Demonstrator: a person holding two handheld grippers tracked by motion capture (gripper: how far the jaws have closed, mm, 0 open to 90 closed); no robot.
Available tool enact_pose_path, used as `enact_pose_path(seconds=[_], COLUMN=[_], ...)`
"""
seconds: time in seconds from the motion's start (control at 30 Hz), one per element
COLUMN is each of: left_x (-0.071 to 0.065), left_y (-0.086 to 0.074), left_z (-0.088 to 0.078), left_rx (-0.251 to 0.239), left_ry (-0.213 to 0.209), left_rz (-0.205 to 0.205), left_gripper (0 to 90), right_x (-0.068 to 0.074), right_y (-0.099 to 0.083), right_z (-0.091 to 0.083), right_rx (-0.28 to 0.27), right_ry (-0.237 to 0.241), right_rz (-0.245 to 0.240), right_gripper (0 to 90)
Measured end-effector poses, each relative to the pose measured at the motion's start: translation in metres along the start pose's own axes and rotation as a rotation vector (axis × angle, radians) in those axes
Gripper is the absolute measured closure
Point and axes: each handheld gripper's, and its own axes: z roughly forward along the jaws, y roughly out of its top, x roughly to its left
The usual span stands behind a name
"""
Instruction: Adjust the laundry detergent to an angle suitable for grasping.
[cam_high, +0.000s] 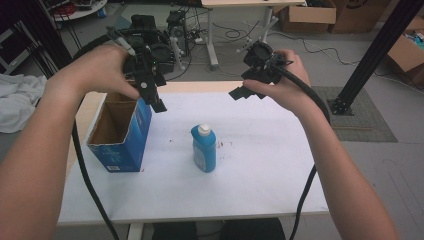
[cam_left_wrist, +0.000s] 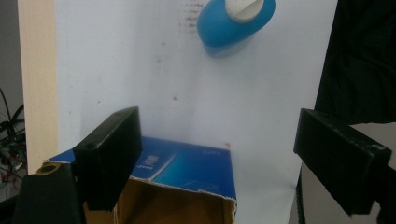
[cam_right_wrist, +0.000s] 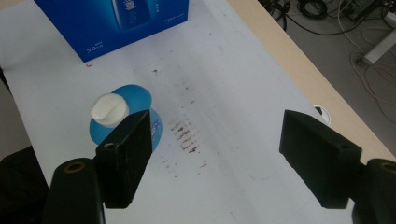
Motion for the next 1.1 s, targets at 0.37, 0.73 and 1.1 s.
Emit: enact_pose_path(seconds=[0.37,0.73,1.1], left_x=[-0.002,-0.003,-0.002], left_y=[0.0,-0.001,-0.001], left_z=[0.001,0.001,0.002], left_rx=[-0.001,-0.008,-0.007], left_ry=[-0.002,-0.006,-0.01], left_rz=[0.002,-0.005,-0.007], left_gripper=[16.4,16.4,16.5], right_x=[0.017,0.029,0.041], right_y=[-0.021,-0.033,-0.041], right_z=[0.016,0.028,0.035], right_rx=[-0.029,-0.049,-0.068], right_ry=[0.035,0.044,0.037], right_rz=[0.007,0.021,0.048], right_gripper=[25.0,24.9,24.4])
